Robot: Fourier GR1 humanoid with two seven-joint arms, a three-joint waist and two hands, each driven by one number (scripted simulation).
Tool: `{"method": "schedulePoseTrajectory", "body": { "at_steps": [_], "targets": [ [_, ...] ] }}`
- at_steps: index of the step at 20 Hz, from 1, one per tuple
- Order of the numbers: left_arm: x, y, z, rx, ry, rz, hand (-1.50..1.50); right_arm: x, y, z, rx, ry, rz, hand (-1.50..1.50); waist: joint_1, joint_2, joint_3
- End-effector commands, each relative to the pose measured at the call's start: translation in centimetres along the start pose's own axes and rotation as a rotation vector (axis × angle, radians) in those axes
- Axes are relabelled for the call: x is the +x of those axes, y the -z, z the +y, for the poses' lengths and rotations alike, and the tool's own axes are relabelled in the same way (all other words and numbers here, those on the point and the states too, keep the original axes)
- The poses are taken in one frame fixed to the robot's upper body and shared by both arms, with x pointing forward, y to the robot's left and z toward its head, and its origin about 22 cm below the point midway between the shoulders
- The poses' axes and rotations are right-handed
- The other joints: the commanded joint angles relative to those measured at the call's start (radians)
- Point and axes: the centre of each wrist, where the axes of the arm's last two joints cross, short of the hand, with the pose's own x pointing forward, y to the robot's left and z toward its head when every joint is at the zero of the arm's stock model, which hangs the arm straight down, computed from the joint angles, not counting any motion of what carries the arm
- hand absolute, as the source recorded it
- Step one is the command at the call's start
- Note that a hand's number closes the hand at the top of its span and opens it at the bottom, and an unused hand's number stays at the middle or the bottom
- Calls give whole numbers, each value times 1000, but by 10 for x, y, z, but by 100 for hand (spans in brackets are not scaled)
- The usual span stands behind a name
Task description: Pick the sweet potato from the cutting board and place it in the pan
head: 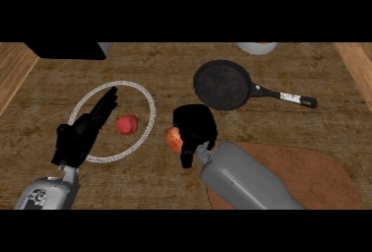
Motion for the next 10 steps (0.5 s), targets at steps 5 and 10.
{"method": "schedulePoseTrajectory", "body": {
  "at_steps": [5,10],
  "targets": [
    [-1,5,-7,4,2,5,0,70,-76,4,-473,94,-84,150,-10,4,-1],
    [-2,-6,4,4,3,-16,0,75,-70,7,-559,151,10,150,-2,14,-1]
  ]
}}
